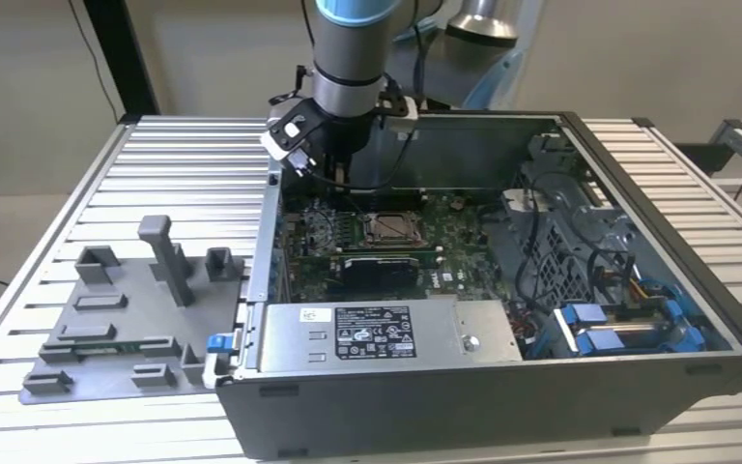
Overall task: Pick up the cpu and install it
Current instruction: 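Close the cpu cover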
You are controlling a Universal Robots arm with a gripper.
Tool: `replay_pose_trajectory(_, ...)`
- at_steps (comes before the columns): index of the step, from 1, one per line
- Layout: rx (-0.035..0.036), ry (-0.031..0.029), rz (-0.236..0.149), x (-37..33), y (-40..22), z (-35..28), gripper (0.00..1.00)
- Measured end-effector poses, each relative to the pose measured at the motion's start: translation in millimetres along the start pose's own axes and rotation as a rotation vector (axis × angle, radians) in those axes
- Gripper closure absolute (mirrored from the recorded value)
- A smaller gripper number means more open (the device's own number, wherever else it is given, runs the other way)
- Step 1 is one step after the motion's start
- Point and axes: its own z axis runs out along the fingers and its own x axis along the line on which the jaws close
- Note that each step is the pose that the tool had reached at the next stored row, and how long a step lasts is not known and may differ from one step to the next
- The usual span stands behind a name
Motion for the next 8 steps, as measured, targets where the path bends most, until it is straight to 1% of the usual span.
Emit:
replay_pose_trajectory(2, 0.0003, -0.0009, -0.002, 2.7, -1.4, 0.7, 1.0)
replay_pose_trajectory(5, 0.0005, -0.002, -0.003, 3.4, -4.3, 1.1, 1.0)
replay_pose_trajectory(8, 0.0005, -0.002, -0.003, 4.5, -4.4, 1.4, 1.0)
